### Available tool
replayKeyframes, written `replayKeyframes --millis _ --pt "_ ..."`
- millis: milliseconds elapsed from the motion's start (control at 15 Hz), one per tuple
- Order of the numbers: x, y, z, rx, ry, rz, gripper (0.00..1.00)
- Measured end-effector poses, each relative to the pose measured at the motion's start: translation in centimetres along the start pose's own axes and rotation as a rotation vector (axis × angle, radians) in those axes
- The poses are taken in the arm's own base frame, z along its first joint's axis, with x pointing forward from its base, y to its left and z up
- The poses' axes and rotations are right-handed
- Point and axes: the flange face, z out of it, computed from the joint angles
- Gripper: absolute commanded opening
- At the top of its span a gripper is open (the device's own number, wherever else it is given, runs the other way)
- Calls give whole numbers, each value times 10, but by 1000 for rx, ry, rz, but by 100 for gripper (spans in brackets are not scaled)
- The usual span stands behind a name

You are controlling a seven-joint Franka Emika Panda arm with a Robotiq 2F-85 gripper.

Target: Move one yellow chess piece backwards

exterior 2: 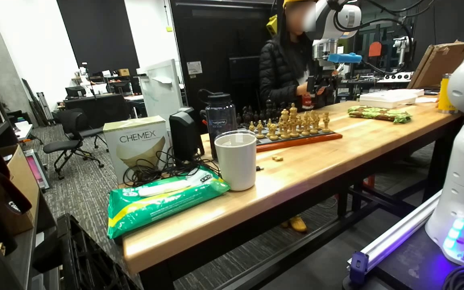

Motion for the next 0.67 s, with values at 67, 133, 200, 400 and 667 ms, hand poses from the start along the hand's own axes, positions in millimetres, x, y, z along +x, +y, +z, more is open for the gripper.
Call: replayKeyframes --millis 67,133,200,400,667 --pt "0 0 0 0 0 0 100" --pt "0 0 0 0 -1 0 100" --pt "0 0 1 0 -2 -1 100" --pt "1 0 7 3 -13 0 100" --pt "4 -1 19 26 -29 14 100"
